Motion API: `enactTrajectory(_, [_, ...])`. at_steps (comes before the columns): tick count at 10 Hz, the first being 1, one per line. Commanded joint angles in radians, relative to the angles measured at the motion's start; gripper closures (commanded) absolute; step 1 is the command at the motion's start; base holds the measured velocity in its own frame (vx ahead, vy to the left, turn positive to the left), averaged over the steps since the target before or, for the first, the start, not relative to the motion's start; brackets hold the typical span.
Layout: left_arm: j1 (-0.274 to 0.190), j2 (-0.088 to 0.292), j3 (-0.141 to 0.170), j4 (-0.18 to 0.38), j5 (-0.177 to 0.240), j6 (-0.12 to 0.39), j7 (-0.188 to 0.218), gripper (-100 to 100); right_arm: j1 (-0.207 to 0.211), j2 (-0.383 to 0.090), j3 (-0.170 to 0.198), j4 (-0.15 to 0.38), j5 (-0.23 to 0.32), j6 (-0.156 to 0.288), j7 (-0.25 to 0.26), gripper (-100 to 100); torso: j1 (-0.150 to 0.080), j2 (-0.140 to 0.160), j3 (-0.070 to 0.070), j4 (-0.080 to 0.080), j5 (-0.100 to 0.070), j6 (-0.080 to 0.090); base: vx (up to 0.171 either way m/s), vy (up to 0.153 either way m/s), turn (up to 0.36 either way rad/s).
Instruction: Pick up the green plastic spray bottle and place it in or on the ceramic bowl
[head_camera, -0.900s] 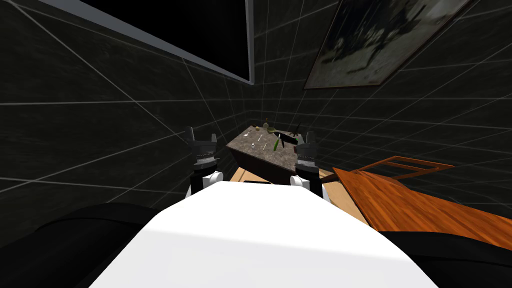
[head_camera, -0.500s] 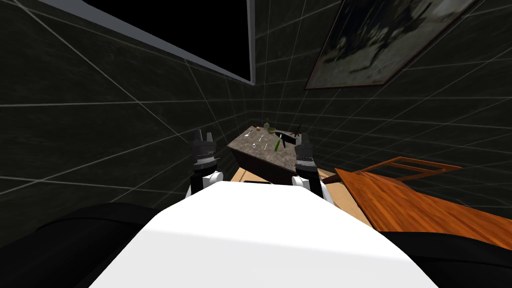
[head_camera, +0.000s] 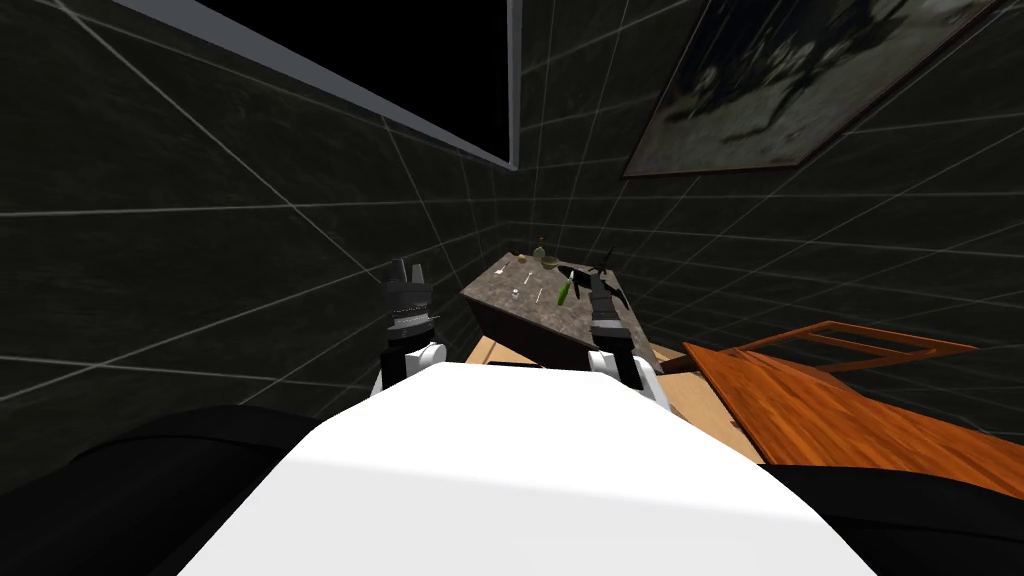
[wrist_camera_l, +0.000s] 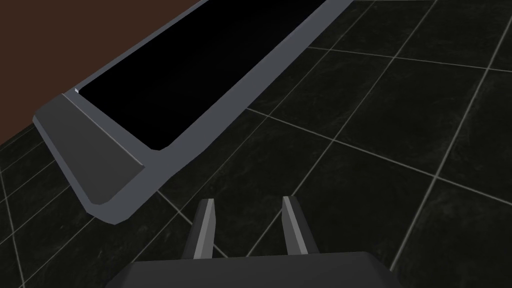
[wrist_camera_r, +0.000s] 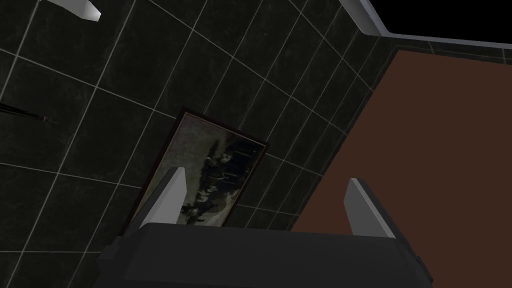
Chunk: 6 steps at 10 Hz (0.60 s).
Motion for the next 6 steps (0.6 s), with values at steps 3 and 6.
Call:
enactTrajectory(3, [0.0,0.0,0.0,0.0,0.0,0.0,0.0,0,-0.027,-0.01,-0.047,0.074,0.053,0.038,0.059,-100,-0.001,0.0,0.0,0.0,0.0,0.0,0.033,0.072,0.029])
enactTrajectory(6, [0.0,0.0,0.0,0.0,0.0,0.0,0.0,0,-0.051,-0.017,-0.086,0.136,0.102,0.077,0.111,-100,0.0,0.001,0.0,0.0,0.0,0.0,0.029,0.078,0.033])
